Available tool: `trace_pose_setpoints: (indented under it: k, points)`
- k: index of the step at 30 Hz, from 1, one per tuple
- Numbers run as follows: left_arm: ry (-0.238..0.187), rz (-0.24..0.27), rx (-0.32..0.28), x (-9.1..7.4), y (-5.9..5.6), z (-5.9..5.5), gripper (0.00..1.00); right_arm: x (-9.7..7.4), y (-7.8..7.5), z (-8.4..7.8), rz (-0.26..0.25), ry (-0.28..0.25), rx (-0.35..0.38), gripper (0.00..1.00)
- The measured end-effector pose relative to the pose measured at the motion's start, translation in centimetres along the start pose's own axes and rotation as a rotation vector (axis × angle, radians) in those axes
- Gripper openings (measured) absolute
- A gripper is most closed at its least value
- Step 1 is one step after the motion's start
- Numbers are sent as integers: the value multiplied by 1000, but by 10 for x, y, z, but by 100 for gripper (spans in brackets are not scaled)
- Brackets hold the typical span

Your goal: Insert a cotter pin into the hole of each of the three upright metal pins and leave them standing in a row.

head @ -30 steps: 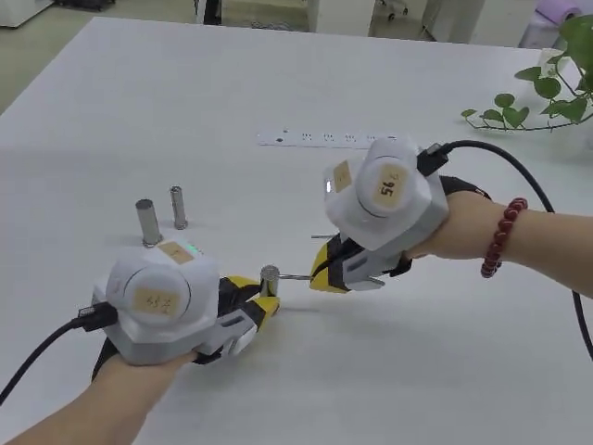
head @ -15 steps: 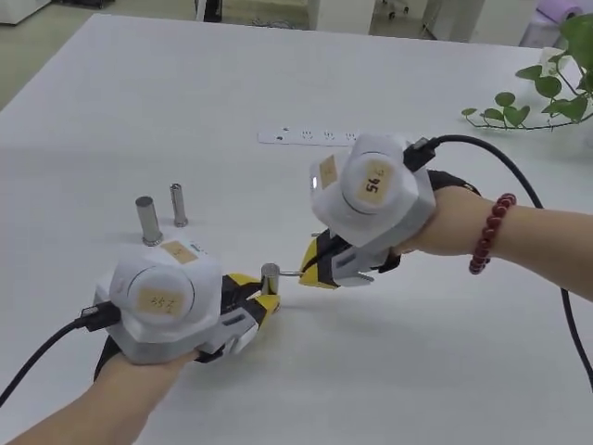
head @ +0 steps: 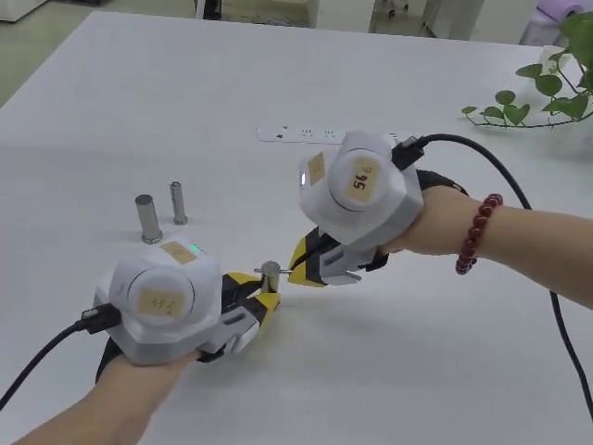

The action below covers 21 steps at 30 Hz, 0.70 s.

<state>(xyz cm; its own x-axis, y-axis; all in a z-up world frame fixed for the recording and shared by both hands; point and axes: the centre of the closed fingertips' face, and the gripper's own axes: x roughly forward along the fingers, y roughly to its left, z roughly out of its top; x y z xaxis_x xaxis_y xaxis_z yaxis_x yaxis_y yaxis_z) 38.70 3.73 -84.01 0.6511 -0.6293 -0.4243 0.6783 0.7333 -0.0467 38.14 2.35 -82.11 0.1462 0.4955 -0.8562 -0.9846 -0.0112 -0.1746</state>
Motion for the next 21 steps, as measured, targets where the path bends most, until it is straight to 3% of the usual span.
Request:
trace_pose_setpoints:
  k: [14,21]
  points:
    - [-4,10,-1,-1,-1,0,11,4,0,5,6,-32,15,5]
    - [-3,16,1,-1,-1,0,11,2,-2,4,1,-50,40,12]
